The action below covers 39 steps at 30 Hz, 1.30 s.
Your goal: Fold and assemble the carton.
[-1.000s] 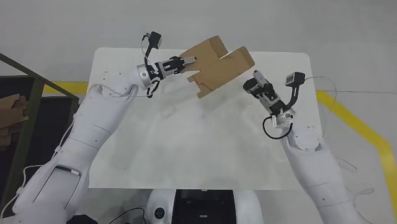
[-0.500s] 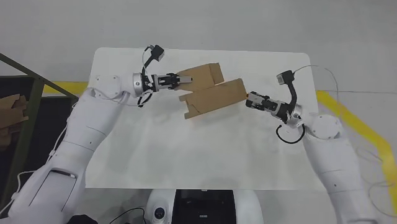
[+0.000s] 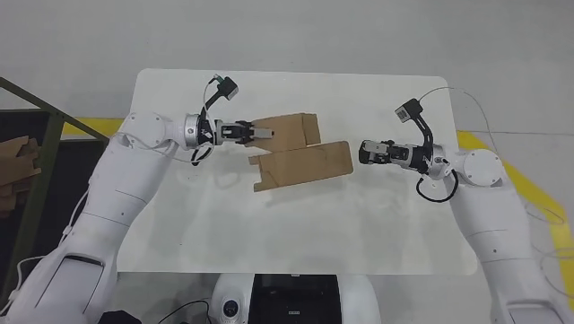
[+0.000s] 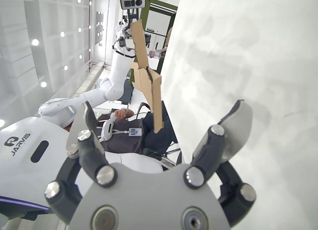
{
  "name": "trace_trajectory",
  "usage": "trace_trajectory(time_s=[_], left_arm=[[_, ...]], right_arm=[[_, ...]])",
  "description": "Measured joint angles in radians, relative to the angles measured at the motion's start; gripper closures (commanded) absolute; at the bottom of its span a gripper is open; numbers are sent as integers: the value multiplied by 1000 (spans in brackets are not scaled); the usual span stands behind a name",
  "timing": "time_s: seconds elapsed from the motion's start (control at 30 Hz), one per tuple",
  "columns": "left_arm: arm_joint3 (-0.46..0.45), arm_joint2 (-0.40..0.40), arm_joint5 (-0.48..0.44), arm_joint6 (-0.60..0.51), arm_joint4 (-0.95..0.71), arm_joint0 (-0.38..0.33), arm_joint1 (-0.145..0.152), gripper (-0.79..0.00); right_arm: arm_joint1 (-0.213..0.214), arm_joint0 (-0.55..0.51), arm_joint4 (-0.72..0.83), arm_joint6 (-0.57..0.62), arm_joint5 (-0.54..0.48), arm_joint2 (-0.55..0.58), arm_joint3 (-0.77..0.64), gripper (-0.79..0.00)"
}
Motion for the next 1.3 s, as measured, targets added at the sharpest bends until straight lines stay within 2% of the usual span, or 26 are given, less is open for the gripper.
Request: trace_trajectory(time_s=[0.43, 0.67, 0.97, 1.3], left_arm=[[0, 0, 0, -1, -1, 0, 0, 0], [-38, 2, 23, 7, -15, 22, 1, 0], [-7, 17, 35, -23, -92, -12, -7, 0], [30, 66, 39, -27, -90, -52, -22, 0]], right_arm=[[0, 0, 0, 0, 0, 0, 0, -785], [0, 6, 15, 15, -1, -28, -20, -785], [-3, 39, 76, 45, 1, -104, -15, -785], [7, 55, 110, 63, 19, -161, -32, -785]])
